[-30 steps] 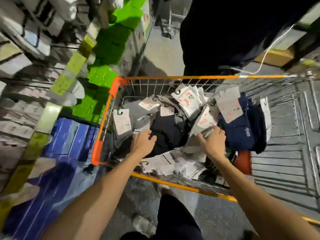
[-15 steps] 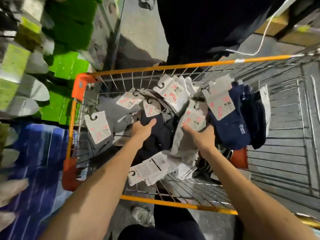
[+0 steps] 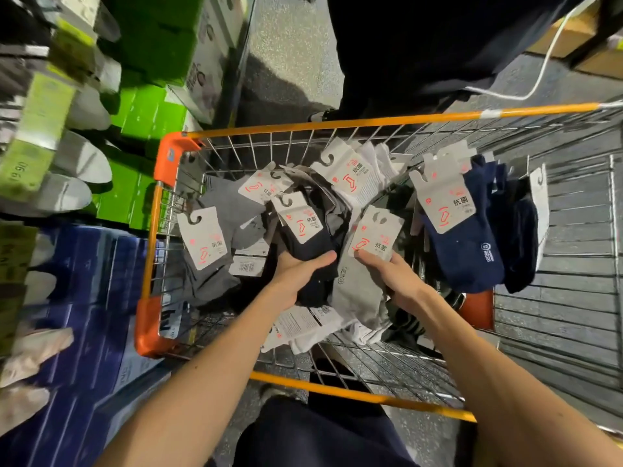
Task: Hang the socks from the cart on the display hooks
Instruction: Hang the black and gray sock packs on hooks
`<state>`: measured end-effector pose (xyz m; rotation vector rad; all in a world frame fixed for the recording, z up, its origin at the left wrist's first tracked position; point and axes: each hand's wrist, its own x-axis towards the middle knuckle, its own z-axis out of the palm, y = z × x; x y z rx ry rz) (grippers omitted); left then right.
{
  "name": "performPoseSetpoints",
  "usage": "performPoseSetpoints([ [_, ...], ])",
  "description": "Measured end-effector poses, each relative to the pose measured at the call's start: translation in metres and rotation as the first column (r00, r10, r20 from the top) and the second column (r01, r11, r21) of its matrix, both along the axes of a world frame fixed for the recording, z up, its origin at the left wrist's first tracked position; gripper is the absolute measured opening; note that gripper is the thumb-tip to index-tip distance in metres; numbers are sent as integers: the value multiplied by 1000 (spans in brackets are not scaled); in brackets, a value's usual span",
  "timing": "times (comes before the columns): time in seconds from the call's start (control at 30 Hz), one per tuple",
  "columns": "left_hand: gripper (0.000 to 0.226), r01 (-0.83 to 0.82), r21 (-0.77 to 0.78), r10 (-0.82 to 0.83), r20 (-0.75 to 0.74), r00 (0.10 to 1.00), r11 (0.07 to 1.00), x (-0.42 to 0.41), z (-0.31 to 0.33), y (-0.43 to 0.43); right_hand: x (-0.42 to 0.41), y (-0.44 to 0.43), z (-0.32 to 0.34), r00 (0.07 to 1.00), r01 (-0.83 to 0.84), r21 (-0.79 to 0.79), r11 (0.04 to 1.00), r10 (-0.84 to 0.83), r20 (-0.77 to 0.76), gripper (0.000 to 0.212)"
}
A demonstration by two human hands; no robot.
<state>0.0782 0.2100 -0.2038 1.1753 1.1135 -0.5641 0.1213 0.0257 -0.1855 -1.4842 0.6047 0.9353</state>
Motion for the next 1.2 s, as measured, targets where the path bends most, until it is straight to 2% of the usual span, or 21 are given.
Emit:
performPoseSetpoints([
  [0.1, 67, 16, 87, -18, 18, 1000, 996, 4, 1, -7, 5, -4, 1, 996, -21, 54, 998, 26, -81, 30],
  [0.2, 55, 16, 93, -16, 0, 1000, 996, 2, 6, -7, 9, -10, 4, 988, -40, 62, 997, 49, -144, 36],
  [0.33, 37, 23, 37, -25, 51, 998, 999, -11, 20, -1, 12, -18, 18, 982, -48, 114, 992, 68, -178, 34],
  [0.47, 38, 4, -71, 5, 118, 993, 997, -30, 43, 10, 10, -10, 37, 967, -32, 194, 980, 80, -242, 25],
  [0.67, 36, -124, -193, 159, 176, 971, 973, -62, 79, 30, -11, 29, 65, 953, 8, 307, 952, 86, -291, 33],
  [0.77, 46, -173, -176, 211, 227, 951, 969, -87, 102, 42, -27, 54, 88, 952, -61, 349, 935, 160, -261, 47],
  [0.9, 57, -258, -134, 289, 348, 892, 957, -131, 142, 53, -54, 86, 130, 942, -163, 432, 887, 271, -200, 37],
  [1.0, 59, -315, -73, 315, 434, 844, 946, -170, 182, 66, -81, 108, 165, 947, -236, 466, 853, 309, -85, 32],
  [1.07, 53, -335, -49, 313, 507, 803, 941, -201, 213, 73, -103, 122, 187, 939, -276, 478, 834, 339, -50, 42],
  [1.13, 41, -364, -55, 327, 580, 746, 930, -235, 249, 76, -131, 136, 213, 925, -316, 494, 810, 378, -27, 39],
  [1.2, 38, -414, -39, 342, 637, 691, 910, -268, 284, 78, -158, 150, 242, 909, -346, 563, 751, 416, 3, 40],
])
